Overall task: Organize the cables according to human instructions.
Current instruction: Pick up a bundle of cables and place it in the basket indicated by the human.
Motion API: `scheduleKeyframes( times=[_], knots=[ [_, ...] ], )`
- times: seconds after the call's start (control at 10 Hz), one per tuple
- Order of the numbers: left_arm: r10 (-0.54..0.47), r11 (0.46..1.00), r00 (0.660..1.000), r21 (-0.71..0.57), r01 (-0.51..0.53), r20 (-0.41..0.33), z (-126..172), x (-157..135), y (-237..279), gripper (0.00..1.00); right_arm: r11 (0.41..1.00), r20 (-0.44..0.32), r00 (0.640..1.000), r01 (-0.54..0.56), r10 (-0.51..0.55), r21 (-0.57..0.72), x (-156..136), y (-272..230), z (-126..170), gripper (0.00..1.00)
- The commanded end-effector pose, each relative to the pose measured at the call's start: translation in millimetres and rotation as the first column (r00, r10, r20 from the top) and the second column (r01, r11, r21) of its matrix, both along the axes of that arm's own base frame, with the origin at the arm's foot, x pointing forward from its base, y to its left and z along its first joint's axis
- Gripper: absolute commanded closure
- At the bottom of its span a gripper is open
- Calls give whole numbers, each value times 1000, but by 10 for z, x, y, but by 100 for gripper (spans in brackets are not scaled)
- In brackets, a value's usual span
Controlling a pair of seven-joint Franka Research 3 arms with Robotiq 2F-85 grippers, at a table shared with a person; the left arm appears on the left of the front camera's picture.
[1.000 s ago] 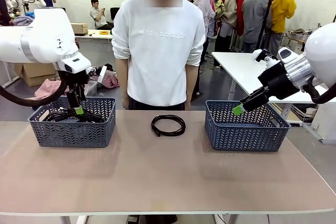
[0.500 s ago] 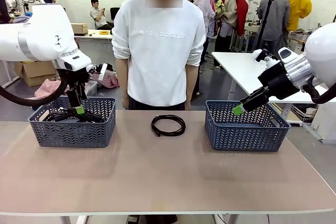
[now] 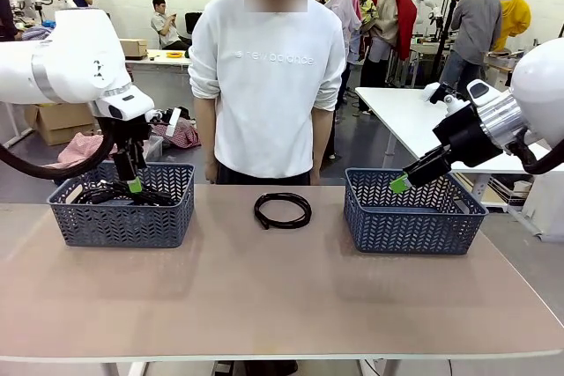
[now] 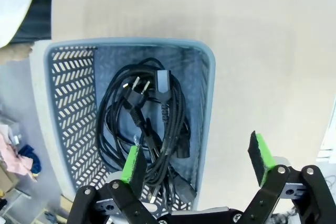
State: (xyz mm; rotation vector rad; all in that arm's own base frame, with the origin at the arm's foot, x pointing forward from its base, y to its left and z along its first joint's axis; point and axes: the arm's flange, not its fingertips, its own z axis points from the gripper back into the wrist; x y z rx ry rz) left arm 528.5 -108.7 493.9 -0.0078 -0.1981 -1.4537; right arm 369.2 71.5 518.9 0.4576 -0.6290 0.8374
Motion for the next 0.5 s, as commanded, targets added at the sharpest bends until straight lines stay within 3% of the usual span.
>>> scheduleKeyframes(
  times=[0.0,0.4],
  knots=[
    [43,997,998,-67,-40,49,82,-197,-206,0,999,15,1000,-23,23,29,27,-4,-27,0],
    [49,976,996,-214,-33,69,100,-576,-599,0,999,15,1000,-23,23,29,27,-4,-27,0]
  ],
)
